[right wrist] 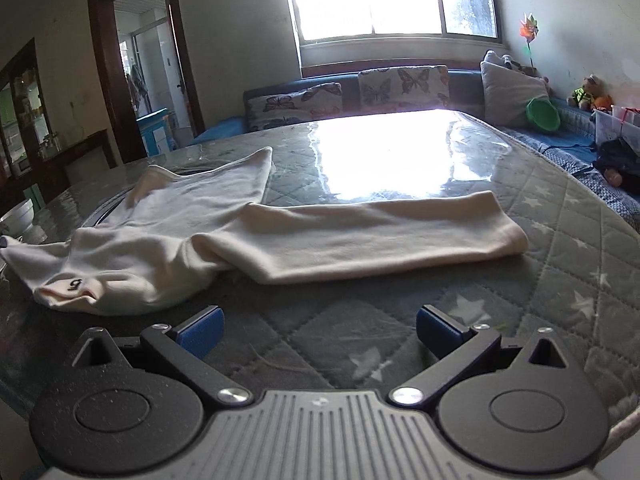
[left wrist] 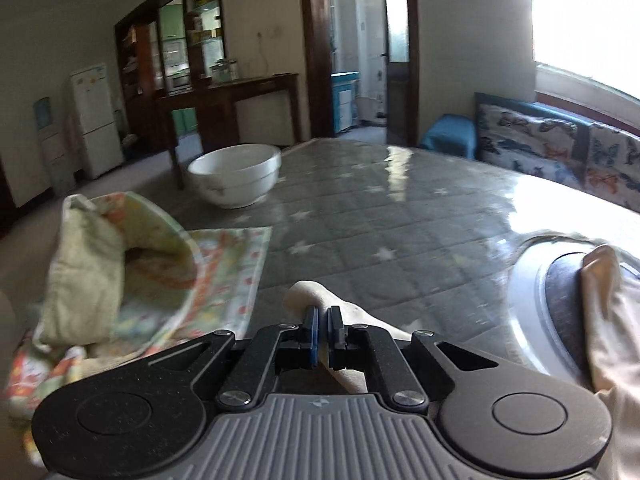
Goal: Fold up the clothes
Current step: 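Release the shirt and withdraw both grippers from the folded shirt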
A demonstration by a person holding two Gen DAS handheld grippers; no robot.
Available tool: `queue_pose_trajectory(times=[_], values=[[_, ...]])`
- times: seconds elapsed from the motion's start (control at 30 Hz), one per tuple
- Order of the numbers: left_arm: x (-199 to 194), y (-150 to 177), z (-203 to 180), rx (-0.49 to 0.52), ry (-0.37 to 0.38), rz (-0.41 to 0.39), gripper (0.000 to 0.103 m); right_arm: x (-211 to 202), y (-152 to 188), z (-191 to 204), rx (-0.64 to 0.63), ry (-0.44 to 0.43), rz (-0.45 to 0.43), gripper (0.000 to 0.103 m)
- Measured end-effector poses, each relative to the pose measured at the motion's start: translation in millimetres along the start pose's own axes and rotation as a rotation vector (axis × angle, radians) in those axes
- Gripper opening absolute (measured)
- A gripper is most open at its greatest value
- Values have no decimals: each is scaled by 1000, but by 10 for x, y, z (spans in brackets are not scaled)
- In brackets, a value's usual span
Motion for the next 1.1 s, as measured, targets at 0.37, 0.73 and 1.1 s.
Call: queue_pose_trajectory(times=[0.37,0.73,1.1], values=[[233,203,180,-18,-59,92,5,30,34,16,-38,23,7,103],[261,283,172,29,-81,73,5,130,44,11,-90,52,21,103],[258,322,106,78,-105,51,6,129,62,14,-96,55,13,103]])
Point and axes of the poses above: each gripper's, at about its wrist camera, not at the fingertips, and x roughly the way its jaws point, z to its left, y to its underside, the point moved 1 cm from there along x, roughly the way its jaws point, and after that the axes turned 7 degrees about -z, right-handed, at the moved point
